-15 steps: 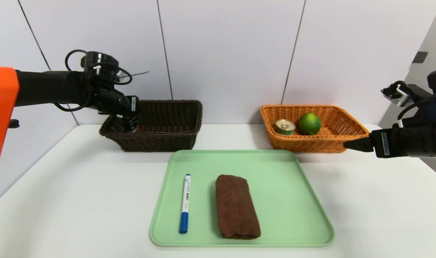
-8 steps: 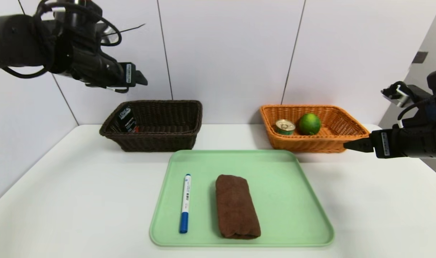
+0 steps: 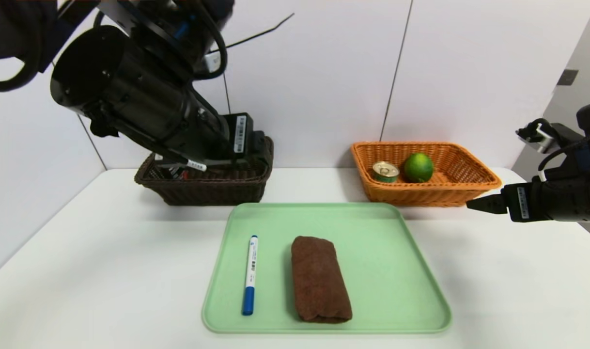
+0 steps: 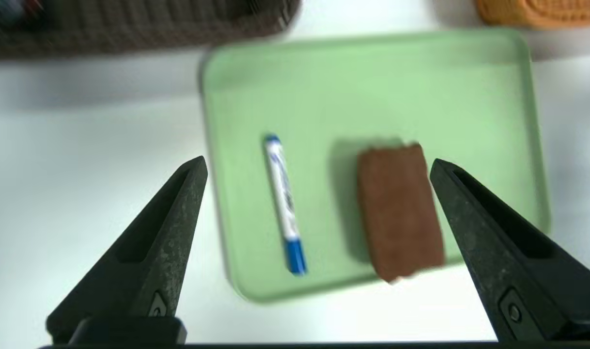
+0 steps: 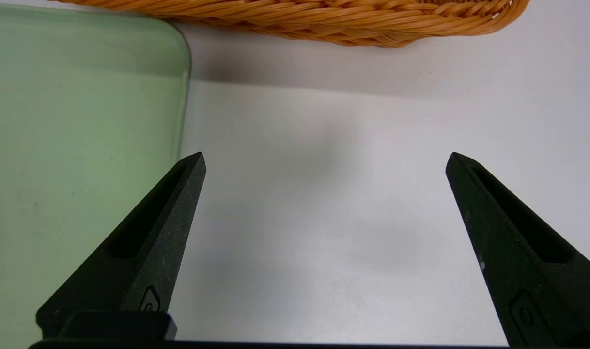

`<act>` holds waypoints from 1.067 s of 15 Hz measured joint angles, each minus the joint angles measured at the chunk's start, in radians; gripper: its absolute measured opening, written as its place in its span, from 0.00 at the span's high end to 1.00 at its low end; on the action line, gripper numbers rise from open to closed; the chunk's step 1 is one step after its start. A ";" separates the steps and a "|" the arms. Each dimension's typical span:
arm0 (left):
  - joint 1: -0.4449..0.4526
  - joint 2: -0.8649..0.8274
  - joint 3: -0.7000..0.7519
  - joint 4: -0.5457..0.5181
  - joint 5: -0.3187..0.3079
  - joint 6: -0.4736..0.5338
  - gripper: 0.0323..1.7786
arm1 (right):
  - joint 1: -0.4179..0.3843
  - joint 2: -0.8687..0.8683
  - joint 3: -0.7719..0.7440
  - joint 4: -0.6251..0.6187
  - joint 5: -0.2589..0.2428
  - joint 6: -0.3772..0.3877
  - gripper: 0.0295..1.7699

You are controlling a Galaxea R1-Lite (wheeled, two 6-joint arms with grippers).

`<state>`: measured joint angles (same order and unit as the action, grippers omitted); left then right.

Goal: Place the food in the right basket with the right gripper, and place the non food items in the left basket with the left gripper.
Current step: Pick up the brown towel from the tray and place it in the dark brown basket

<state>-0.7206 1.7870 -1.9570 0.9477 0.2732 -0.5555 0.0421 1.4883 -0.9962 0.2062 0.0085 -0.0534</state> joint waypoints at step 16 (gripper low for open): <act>-0.213 0.289 -0.003 -0.064 -0.002 -0.250 0.05 | -0.007 0.014 0.034 -0.007 0.000 0.030 0.03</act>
<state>-0.9332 2.0757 -1.9604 0.8840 0.2713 -0.8053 0.0355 1.5023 -0.9621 0.1996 0.0089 -0.0238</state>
